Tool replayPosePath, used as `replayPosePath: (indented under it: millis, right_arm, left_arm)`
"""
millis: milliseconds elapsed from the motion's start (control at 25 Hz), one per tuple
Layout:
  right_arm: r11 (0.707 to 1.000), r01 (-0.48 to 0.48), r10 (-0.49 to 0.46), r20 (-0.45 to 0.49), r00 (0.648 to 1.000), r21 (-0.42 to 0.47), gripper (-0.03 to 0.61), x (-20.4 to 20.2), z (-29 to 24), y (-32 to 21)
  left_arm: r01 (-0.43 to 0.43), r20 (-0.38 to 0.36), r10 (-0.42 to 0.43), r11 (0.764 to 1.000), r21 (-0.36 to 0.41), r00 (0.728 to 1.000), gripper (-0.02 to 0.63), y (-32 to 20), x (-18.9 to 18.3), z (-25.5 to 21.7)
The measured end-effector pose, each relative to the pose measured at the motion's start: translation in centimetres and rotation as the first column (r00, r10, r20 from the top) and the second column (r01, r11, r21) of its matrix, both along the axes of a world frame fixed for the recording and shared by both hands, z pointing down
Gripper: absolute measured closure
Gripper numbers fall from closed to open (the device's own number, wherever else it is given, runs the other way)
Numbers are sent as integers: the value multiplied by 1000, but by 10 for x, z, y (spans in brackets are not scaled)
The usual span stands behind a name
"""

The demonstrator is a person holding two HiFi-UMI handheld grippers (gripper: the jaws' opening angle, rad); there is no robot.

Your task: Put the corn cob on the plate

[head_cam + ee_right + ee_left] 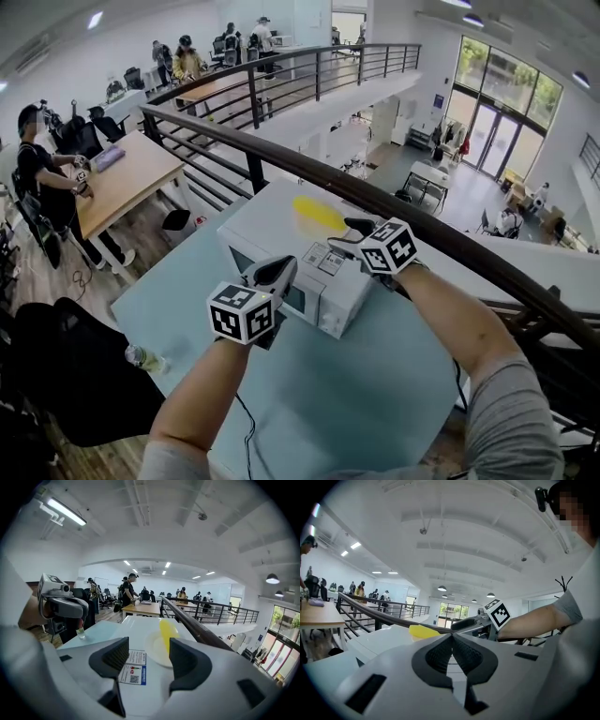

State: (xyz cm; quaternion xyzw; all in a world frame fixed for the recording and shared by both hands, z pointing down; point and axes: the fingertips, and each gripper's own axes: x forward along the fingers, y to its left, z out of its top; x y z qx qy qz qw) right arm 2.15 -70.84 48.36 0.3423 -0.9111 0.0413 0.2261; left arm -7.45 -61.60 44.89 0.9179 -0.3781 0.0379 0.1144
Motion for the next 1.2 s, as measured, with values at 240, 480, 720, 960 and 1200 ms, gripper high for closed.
replayPosePath:
  millis: [240, 480, 720, 960, 1200]
  right_arm:
    - [1000, -28, 29, 45, 999, -9, 332, 15, -16, 42]
    - [999, -48, 50, 84, 995, -20, 368, 28, -21, 86]
    - [996, -85, 87, 150, 985, -22, 442, 45, -37, 131]
    - [991, -131, 130, 213, 968, -8, 520, 68, -51, 184]
    - [989, -144, 143, 248, 958, -14, 550, 81, -53, 246]
  left_arm:
    - [-3, 21, 2, 1000, 10, 1000, 595, 32, 3, -16]
    - [2, 27, -2, 1000, 8, 1000, 595, 72, 7, -26]
    - [3, 27, -4, 1000, 14, 1000, 595, 113, 6, -40]
    - [13, 22, -13, 1000, 25, 1000, 595, 159, 4, -52]
    - [21, 15, -21, 999, 37, 1000, 595, 214, 2, -57]
